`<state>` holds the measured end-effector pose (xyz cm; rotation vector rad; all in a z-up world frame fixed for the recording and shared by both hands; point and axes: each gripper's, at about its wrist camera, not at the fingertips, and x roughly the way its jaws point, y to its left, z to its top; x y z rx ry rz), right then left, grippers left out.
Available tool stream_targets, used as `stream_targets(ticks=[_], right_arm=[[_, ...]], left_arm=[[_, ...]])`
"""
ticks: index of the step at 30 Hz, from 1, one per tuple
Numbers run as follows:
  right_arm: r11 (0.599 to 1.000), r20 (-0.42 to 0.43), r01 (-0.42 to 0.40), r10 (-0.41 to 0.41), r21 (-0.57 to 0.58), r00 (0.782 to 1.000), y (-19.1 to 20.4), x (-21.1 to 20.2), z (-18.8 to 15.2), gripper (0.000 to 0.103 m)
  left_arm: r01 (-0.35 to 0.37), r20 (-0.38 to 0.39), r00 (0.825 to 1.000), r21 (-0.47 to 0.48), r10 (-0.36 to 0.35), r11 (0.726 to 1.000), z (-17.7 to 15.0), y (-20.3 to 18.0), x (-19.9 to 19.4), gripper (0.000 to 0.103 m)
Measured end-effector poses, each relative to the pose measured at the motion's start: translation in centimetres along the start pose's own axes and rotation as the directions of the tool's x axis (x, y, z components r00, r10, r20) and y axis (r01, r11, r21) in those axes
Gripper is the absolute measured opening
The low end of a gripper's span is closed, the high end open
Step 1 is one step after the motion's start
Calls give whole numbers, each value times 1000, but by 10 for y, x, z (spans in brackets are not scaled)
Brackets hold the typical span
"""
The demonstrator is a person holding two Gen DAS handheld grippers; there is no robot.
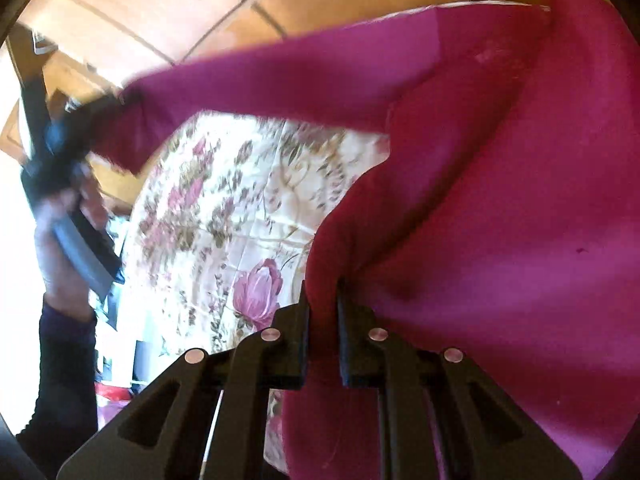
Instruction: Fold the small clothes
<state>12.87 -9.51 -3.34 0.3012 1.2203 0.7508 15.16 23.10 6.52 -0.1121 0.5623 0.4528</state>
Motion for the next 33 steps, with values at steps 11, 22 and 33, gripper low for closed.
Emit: stream_targets(ticks=[11, 22, 33], right_arm=[[995, 191, 99, -97, -1, 977, -75, -109, -19, 58], [774, 107, 550, -605, 314, 789, -258, -194, -49, 69], [882, 143, 410, -448, 233, 882, -226, -217, -100, 7]], left_arm=[[131, -155, 980, 28, -125, 991, -59, -19, 0, 54], [439, -297, 859, 8, -417, 898, -126, -44, -49, 57], [694, -477, 645, 38, -598, 719, -205, -95, -96, 64]])
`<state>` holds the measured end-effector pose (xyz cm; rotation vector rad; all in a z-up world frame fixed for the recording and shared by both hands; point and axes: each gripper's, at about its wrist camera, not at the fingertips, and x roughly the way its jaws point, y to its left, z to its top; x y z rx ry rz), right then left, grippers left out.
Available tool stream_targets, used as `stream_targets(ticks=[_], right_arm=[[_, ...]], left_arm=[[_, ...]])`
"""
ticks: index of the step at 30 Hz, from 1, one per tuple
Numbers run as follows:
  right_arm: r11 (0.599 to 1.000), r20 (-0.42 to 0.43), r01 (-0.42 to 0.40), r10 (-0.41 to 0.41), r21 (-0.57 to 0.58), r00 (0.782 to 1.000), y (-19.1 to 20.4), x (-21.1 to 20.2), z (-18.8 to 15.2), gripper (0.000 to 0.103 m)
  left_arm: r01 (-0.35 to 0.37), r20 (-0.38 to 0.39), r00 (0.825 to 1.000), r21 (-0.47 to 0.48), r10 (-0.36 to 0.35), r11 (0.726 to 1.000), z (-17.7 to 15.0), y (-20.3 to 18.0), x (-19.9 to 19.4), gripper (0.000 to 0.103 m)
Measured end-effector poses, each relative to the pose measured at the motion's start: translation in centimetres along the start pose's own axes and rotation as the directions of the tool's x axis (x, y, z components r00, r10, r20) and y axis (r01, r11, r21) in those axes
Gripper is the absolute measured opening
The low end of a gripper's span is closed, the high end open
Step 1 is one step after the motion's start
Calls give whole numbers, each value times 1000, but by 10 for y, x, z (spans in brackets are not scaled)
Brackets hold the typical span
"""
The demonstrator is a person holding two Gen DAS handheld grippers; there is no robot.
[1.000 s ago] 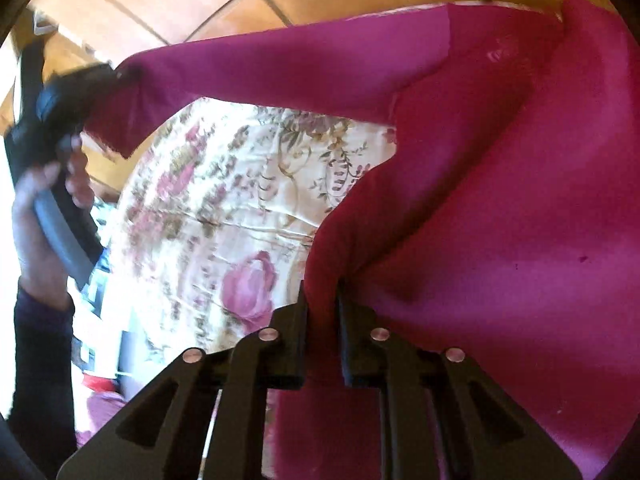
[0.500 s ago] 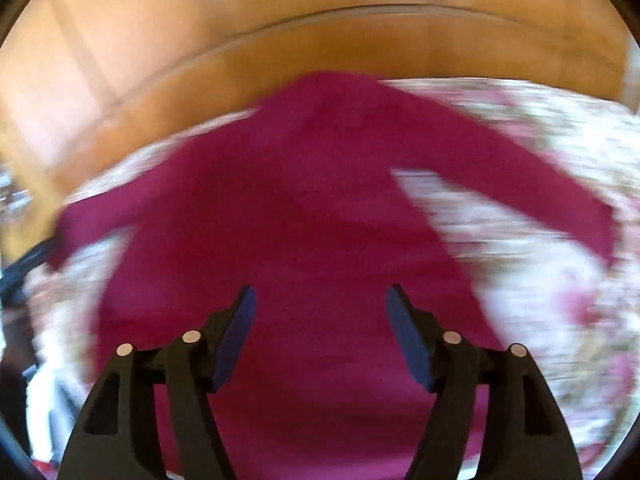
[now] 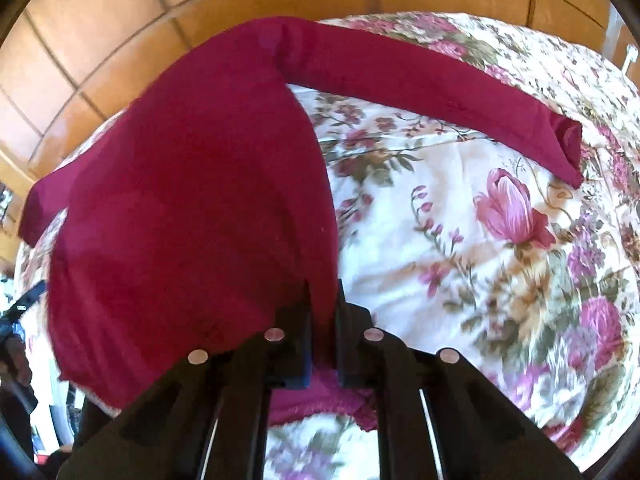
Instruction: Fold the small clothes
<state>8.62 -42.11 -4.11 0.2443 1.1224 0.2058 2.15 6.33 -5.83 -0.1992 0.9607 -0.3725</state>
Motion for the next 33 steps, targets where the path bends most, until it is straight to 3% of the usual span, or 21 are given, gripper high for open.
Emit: stream_targets(ticks=[2, 3, 5, 6, 11, 15, 17, 19, 21, 23, 25, 27, 29, 33], right_arm=[[1000, 17, -17, 17, -6, 1000, 0, -23, -12, 7], [1000, 15, -17, 17, -11, 1000, -1, -27, -18, 7], [1000, -9, 6, -6, -24, 1000, -5, -38, -33, 7], [1000, -26, 20, -21, -22, 999, -7, -40, -42, 7], [999, -137, 39, -34, 34, 990, -19, -31, -87, 7], [999, -119, 0, 5, 44, 993, -12, -31, -86, 8], [998, -94, -4, 10, 63, 996, -17, -29, -74, 16], [993, -39, 7, -3, 120, 999, -32, -29, -55, 45], [975, 33, 5, -13, 221, 999, -54, -29, -32, 47], [949, 89, 21, -51, 315, 995, -74, -26, -11, 51], [889, 124, 41, -109, 457, 986, -103, -15, 11, 60], [786, 142, 25, -143, 617, 979, -137, 1, 27, 61], [712, 141, 23, -170, 701, 975, -160, 19, 43, 61], [683, 142, 78, -260, 726, 955, -169, 38, 79, 62]], left_arm=[[3, -36, 999, 28, -2, 1000, -6, -12, 11, 58], [2, -50, 999, 40, 0, 999, -8, -16, 15, 39], [-14, -84, 996, 90, 22, 996, -12, -23, 23, 16], [0, -88, 996, 100, 9, 995, -12, -24, 22, 13], [79, -118, 991, 129, -64, 989, -10, -18, 6, 11], [52, -149, 989, 180, -25, 982, -13, -13, 3, 11], [39, -166, 986, 173, -10, 984, -16, -11, 6, 11], [38, -149, 989, 122, -19, 992, -12, -6, 8, 20], [30, -115, 993, 87, -20, 996, -7, -2, 4, 29], [28, -72, 997, 41, -25, 999, 1, 2, -2, 31], [12, -44, 999, 19, -11, 1000, 9, 3, -5, 31], [-7, -22, 1000, 11, 7, 1000, 16, 1, -5, 31], [-22, -7, 1000, 7, 22, 1000, 19, -4, -4, 31], [-14, -2, 1000, -2, 14, 1000, 23, -16, 5, 31]])
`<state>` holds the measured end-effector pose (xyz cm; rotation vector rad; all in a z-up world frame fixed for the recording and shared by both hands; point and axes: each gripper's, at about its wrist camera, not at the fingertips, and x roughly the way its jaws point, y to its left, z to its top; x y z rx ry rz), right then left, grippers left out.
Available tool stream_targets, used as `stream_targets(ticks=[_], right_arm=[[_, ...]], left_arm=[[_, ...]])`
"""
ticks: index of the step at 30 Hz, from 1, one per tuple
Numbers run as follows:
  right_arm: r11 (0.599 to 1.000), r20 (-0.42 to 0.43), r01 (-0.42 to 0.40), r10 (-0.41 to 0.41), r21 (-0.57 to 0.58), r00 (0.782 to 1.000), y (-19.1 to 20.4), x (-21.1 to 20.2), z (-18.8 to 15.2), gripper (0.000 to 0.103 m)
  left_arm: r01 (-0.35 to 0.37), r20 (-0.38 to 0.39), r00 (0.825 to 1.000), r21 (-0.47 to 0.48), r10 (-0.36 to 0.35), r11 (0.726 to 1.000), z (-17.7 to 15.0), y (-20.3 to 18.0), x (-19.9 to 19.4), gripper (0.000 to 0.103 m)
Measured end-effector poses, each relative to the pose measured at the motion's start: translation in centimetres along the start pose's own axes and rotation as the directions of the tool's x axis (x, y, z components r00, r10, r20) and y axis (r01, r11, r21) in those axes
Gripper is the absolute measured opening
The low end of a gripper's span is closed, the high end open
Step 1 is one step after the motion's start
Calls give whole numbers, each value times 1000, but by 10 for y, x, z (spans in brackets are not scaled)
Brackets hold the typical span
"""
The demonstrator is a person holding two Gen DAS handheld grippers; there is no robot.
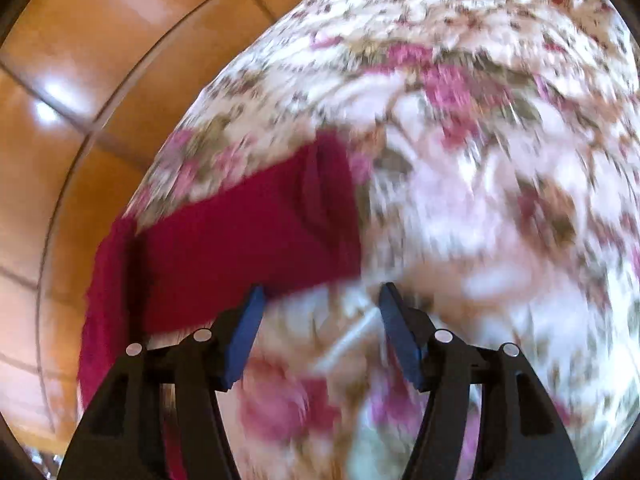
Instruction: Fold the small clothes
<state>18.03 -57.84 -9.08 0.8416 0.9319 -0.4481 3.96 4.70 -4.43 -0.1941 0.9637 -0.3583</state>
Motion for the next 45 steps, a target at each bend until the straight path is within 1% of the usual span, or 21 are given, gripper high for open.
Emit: stream_targets(ticks=[2, 3, 4, 8, 10, 12, 15, 20, 23, 24, 25, 26, 27, 28, 29, 31, 35, 38, 39, 43, 45], right_arm=[[998, 2, 42, -42, -45, 999, 11, 11, 12, 45], [993, 5, 74, -74, -96, 997, 20, 17, 17, 21], [987, 10, 81, -81, -140, 997, 16, 14, 22, 13], [929, 149, 229, -192, -290, 970, 21, -9, 42, 12], [891, 221, 346, -289, -294, 931, 8, -18, 60, 12], [836, 287, 470, -394, -281, 873, -7, -21, 78, 12], [776, 316, 584, -507, -238, 802, -30, -18, 99, 10], [697, 322, 687, -615, -204, 720, -53, -17, 115, 9], [581, 346, 778, -698, -238, 627, -61, -10, 118, 7], [538, 345, 812, -736, -225, 583, -69, -9, 121, 0], [538, 330, 817, -748, -206, 576, -75, -13, 123, 0], [566, 300, 803, -746, -185, 595, -83, -18, 125, 0], [636, 260, 756, -712, -155, 653, -92, -23, 126, 1], [678, 253, 723, -682, -135, 686, -95, -29, 124, 7], [693, 271, 709, -663, -129, 698, -93, -35, 119, 16], [702, 309, 697, -637, -147, 706, -83, -45, 107, 61], [726, 397, 641, -527, -250, 751, -30, -63, 69, 74], [752, 437, 543, -374, -373, 818, 29, -69, 27, 86], [758, 424, 484, -301, -438, 854, 56, -69, 5, 91], [714, 280, 256, -88, -651, 956, 133, -57, -74, 93], [661, 194, 149, -5, -736, 981, 171, -50, -123, 93]], left_arm=[[8, -11, 1000, 2, -8, 1000, 2, -8, 9, 31], [2, -20, 1000, 15, -1, 1000, 3, -13, 15, 31], [-6, -24, 1000, 27, 7, 1000, 4, -17, 19, 31], [-21, -46, 999, 91, 25, 996, 8, -36, 36, 31], [-23, -59, 998, 118, 30, 993, 9, -43, 45, 31], [-18, -75, 997, 133, 28, 991, 9, -47, 52, 31], [-25, -93, 995, 151, 40, 988, 7, -52, 64, 31], [-27, -94, 995, 118, 38, 993, 9, -50, 67, 31], [-41, -72, 996, 91, 47, 995, 12, -42, 57, 31], [-46, -62, 997, 71, 50, 996, 13, -36, 52, 31], [-47, -56, 997, 50, 50, 998, 13, -29, 48, 31], [-49, -51, 997, 26, 50, 998, 14, -23, 45, 31], [-51, -45, 998, -2, 51, 999, 15, -16, 42, 31], [-50, -40, 998, -37, 49, 998, 15, -6, 39, 31], [-49, -34, 998, -65, 47, 997, 15, 2, 36, 31], [-67, -16, 998, -121, 65, 990, 16, 18, 28, 31], [-88, 33, 995, -250, 99, 964, 17, 56, 4, 31], [-127, 67, 985, -348, 160, 929, 15, 93, -15, 31], [-143, 73, 980, -379, 184, 914, 14, 105, -20, 31], [-279, 39, 935, -533, 353, 799, 8, 167, -43, 31], [-430, -18, 862, -556, 507, 711, 5, 191, -58, 33]])
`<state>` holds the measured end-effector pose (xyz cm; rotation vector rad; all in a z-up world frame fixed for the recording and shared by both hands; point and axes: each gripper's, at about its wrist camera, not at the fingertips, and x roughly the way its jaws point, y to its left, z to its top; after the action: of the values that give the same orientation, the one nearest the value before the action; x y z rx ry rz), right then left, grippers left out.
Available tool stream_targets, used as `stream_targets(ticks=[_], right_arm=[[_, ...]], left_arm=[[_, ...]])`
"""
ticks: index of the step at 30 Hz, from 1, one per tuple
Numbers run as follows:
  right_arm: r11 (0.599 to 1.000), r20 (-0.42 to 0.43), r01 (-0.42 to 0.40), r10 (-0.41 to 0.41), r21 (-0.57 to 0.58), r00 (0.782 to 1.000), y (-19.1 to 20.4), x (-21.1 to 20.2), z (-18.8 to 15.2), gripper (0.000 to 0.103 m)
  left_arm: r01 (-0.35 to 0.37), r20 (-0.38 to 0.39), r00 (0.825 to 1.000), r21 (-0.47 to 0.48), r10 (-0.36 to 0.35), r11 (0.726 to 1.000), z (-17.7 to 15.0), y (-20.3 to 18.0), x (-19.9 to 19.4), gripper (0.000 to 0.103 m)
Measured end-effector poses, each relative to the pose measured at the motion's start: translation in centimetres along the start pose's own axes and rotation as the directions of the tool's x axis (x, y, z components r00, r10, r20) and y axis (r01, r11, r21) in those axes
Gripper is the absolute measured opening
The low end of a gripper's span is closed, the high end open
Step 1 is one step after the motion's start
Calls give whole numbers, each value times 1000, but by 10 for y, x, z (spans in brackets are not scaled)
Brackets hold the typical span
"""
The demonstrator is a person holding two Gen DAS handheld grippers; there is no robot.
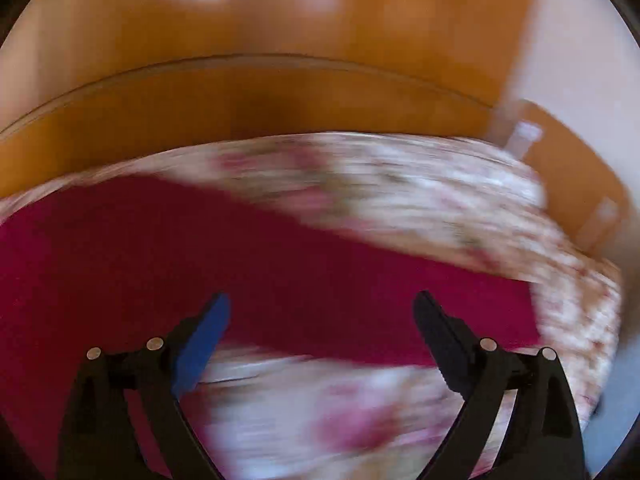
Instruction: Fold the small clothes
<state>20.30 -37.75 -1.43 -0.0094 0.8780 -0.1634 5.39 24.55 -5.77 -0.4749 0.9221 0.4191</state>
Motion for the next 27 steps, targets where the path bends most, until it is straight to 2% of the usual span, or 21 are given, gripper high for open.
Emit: stream_targets(ticks=[1, 2, 3, 6, 10, 11, 12, 13, 14, 15, 16, 18, 19, 20, 21, 23, 24, 25, 27], right_arm=[[999, -3, -47, 47, -28, 999, 24, -1, -3, 93], [994, -7, -91, 91, -52, 996, 47, -3, -6, 93], [987, -9, -139, 139, -74, 990, 73, -5, -10, 93], [966, -19, -229, 228, -121, 973, 133, -11, -19, 93], [941, -46, -317, 313, -122, 948, 181, -11, -26, 93], [938, -53, -326, 322, -115, 945, 187, -9, -27, 93], [937, -65, -334, 328, -100, 942, 194, -5, -29, 93], [937, -76, -337, 331, -88, 941, 197, 1, -31, 93], [939, -86, -335, 328, -75, 941, 200, 8, -34, 93], [945, -101, -322, 315, -61, 944, 199, 17, -40, 94], [946, -103, -319, 313, -54, 944, 200, 22, -44, 95], [942, -88, -332, 327, -45, 941, 195, 25, -46, 96], [942, -89, -334, 329, -43, 940, 194, 25, -45, 96], [942, -87, -333, 329, -44, 940, 195, 26, -46, 96], [941, -87, -334, 329, -48, 940, 195, 26, -46, 97], [942, -90, -330, 325, -58, 942, 197, 27, -46, 99], [942, -89, -329, 323, -61, 942, 198, 27, -47, 99], [943, -88, -328, 322, -62, 943, 198, 26, -48, 100], [943, -86, -327, 322, -63, 943, 197, 26, -49, 100]], left_arm=[[-21, 19, 1000, 0, 21, 1000, 2, 9, -3, 40], [-36, 49, 998, 2, 36, 999, 5, 17, -7, 64], [-59, 95, 994, 12, 57, 998, 8, 22, -13, 78], [-156, 202, 971, 119, 130, 980, 19, 21, -18, 82], [-163, 223, 967, 154, 126, 975, 39, 27, -1, 82], [-149, 217, 970, 158, 113, 976, 46, 24, 8, 80], [-133, 217, 972, 164, 95, 978, 51, 24, 12, 72], [-103, 211, 975, 178, 64, 979, 55, 23, 16, 68], [-76, 194, 980, 189, 39, 979, 61, 24, 23, 53], [-40, 167, 986, 197, 6, 980, 64, 20, 25, 20], [23, 128, 991, 201, -50, 979, 70, 17, 25, 11], [120, 133, 980, 212, -150, 970, 80, 14, 5, 5], [157, 124, 975, 209, -186, 965, 86, 15, -3, 5], [227, 92, 965, 185, -246, 956, 96, 18, -14, 4], [302, 63, 947, 160, -315, 940, 106, 22, -26, 4], [367, 44, 925, 145, -376, 919, 125, 29, -46, 4], [383, 33, 920, 135, -390, 914, 136, 33, -51, 4], [378, 27, 923, 114, -383, 919, 144, 37, -53, 4], [339, -15, 941, 61, -338, 939, 165, 50, -40, 4]])
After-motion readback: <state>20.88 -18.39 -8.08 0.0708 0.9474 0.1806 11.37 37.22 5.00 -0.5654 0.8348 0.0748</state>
